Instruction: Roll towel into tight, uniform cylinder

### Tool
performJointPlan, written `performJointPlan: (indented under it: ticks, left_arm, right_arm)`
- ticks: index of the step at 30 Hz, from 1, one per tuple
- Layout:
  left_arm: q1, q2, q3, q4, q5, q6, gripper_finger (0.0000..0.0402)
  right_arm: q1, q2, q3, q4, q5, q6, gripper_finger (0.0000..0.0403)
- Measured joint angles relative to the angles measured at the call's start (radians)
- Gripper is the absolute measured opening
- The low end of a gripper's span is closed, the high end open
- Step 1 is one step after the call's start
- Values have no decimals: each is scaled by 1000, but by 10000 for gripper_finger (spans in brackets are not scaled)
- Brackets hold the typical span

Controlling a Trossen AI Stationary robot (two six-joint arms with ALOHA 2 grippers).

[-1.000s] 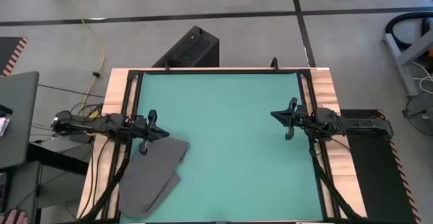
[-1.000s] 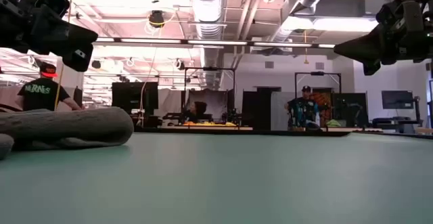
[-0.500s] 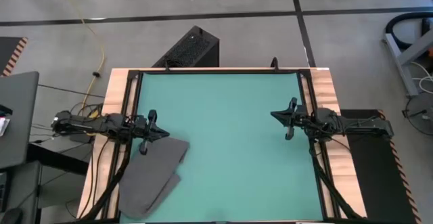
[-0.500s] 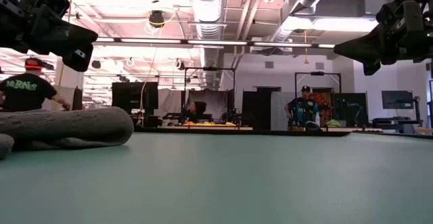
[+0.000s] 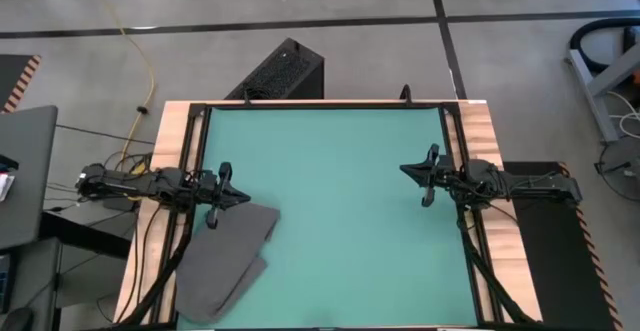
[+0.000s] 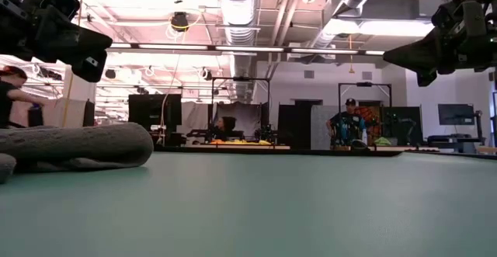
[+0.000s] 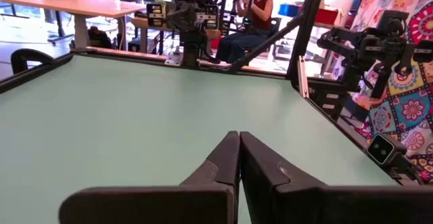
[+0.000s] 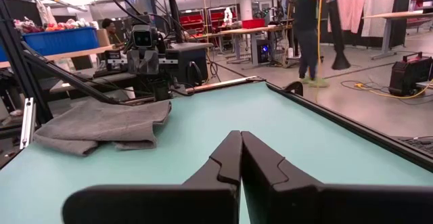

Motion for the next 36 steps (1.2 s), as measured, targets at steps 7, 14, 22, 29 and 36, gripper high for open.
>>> performJointPlan:
  ticks: [7,14,22,29,36]
  left_arm:
    - [0,0,0,0,0,0,0]
    - [0,0,0,0,0,0,0]
    - [0,0,0,4,-3,0,0]
    - [0,0,0,7,-28,-135,0]
    - [0,0,0,33,-56,-168,1]
  right_arm:
    - [0,0,0,0,0,0,29]
    - [0,0,0,0,0,0,29]
    - [0,0,0,0,0,0,29]
    - [0,0,0,4,1,235,29]
    - [0,2,0,79,3,253,29]
